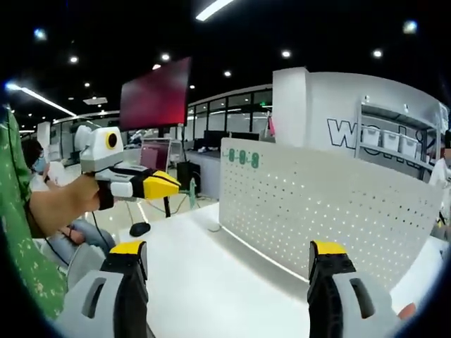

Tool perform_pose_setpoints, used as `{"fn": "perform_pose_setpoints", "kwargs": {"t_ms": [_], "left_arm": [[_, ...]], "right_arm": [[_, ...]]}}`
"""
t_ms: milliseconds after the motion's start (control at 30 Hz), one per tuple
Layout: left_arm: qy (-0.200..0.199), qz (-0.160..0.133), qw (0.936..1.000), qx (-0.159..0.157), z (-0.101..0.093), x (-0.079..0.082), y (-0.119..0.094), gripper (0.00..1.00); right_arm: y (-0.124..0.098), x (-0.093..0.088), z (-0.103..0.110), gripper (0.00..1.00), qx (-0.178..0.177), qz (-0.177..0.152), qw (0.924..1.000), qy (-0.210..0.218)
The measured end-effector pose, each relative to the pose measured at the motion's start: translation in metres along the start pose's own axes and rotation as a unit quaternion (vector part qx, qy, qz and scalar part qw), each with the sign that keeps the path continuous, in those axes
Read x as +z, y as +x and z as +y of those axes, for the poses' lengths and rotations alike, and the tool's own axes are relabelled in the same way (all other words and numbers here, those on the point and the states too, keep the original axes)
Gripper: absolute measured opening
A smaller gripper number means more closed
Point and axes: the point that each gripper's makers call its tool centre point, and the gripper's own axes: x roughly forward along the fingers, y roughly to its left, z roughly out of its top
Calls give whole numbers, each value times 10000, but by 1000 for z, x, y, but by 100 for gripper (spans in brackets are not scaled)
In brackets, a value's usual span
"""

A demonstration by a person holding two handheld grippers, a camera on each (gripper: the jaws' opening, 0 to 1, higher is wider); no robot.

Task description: Insert the hook assembly into the mounting plate slot until the hook locks in place.

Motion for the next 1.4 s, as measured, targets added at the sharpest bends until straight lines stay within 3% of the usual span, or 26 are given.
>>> {"fn": "perform_pose_setpoints", "kwargs": {"t_ms": [400, 900, 1400], "left_arm": [[-108, -247, 9990, 344, 12, 17, 16, 2], [-73, -265, 9970, 719, 42, 25, 31, 2], [39, -285, 9955, 901, 71, 33, 42, 2]], "right_arm": [[-15, -2, -14, 98, -120, -70, 9999, 48], [-8, -6, -18, 97, -82, -48, 9999, 107], [-3, -7, -24, 97, -123, -48, 9997, 199]]}}
